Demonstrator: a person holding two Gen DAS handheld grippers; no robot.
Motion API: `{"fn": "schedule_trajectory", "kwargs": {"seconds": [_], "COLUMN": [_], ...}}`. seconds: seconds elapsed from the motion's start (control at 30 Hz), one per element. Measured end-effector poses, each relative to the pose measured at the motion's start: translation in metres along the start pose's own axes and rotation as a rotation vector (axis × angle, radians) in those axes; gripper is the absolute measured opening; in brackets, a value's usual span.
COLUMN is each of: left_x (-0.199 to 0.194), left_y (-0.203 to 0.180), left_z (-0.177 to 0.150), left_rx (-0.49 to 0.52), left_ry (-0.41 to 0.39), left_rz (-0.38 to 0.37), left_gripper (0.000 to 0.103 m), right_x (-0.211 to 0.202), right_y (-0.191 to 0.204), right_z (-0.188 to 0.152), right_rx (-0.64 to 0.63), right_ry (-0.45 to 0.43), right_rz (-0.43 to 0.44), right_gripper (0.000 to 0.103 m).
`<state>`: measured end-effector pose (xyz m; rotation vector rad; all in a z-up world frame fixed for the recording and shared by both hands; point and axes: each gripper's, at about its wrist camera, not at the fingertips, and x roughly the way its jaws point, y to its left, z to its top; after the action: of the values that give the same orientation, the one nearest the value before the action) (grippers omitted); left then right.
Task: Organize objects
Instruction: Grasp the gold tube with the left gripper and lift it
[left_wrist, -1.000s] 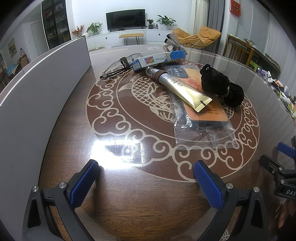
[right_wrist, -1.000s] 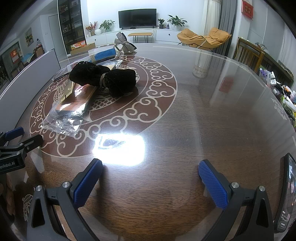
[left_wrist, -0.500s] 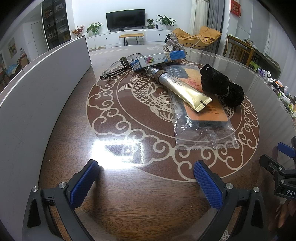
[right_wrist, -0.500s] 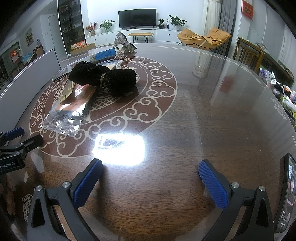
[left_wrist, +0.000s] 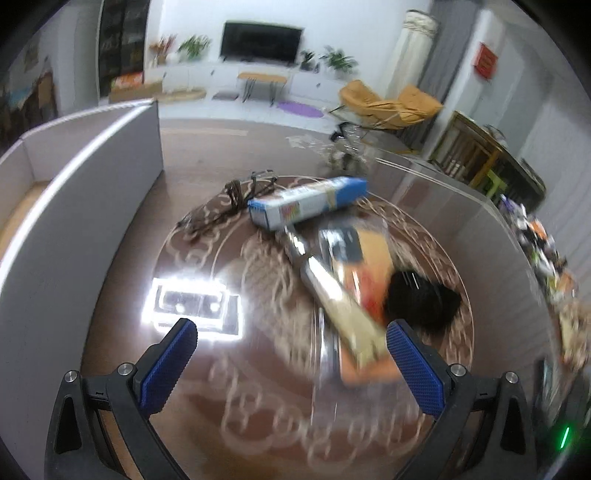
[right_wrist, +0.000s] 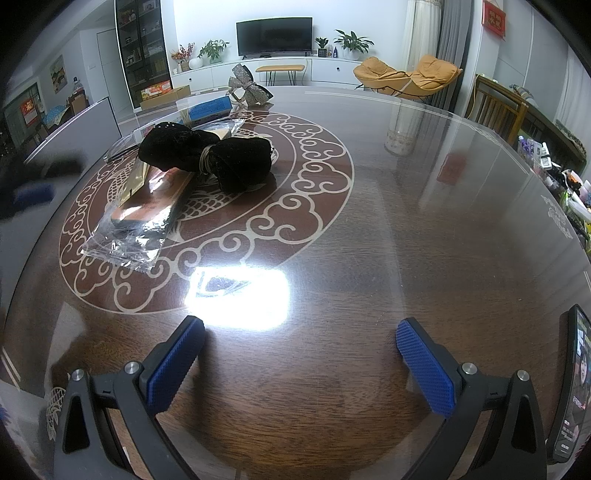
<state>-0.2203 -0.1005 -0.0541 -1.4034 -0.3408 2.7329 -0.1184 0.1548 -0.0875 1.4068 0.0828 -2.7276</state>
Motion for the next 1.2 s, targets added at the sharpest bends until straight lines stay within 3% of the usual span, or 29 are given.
{"fn": "schedule_trajectory", "kwargs": {"seconds": [0.07,0.2,0.27,0.37,0.47,0.83,0.87,0.9,0.97,1.03,1.2], "left_x": [0.025,0.063,0.067,0.064,0.05,-0.01,-0.01,-0.01,-0.005,-0.007,-0.005], "left_y": [0.001,-0.003,-0.005,-0.001,0.015,0.038,0.038,0.037,0.034,0.039,0.048], "left_z": [0.02,0.031,0.032,0.031,0.018,-0.055,-0.057,-0.059,-0.061,-0.066,-0.07], "left_rx": [-0.035,-0.056,-0.029,-0.03,-0.053,0.13,0.148,0.163,0.176,0.165,0.129], "left_ry": [0.042,0.119,0.09,0.073,0.067,0.083,0.072,0.064,0.068,0.042,0.025], "left_rz": [0.012,0.005,0.034,0.034,0.024,0.085,0.1,0.119,0.164,0.164,0.189], "left_gripper": [0.102,0.077,0.068,0.033,0.025,0.027,0.034,0.053,0.078,0.081,0.102], "right_x": [0.0,0.0,0.0,0.0,0.0,0.0,0.0,0.0,0.0,0.0,0.001], "right_y": [0.0,0.0,0.0,0.0,0.0,0.0,0.0,0.0,0.0,0.0,0.0], "right_z": [0.0,0.0,0.0,0.0,0.0,0.0,0.0,0.0,0.0,0.0,0.0], "right_rx": [0.0,0.0,0.0,0.0,0.0,0.0,0.0,0.0,0.0,0.0,0.001], "right_ry": [0.0,0.0,0.0,0.0,0.0,0.0,0.0,0.0,0.0,0.0,0.0], "right_rz": [0.0,0.0,0.0,0.0,0.0,0.0,0.0,0.0,0.0,-0.001,-0.001], "right_gripper": [0.103,0.103,0.103,0.103,0.103,0.103,0.103,0.103,0.103,0.103,0.103]}}
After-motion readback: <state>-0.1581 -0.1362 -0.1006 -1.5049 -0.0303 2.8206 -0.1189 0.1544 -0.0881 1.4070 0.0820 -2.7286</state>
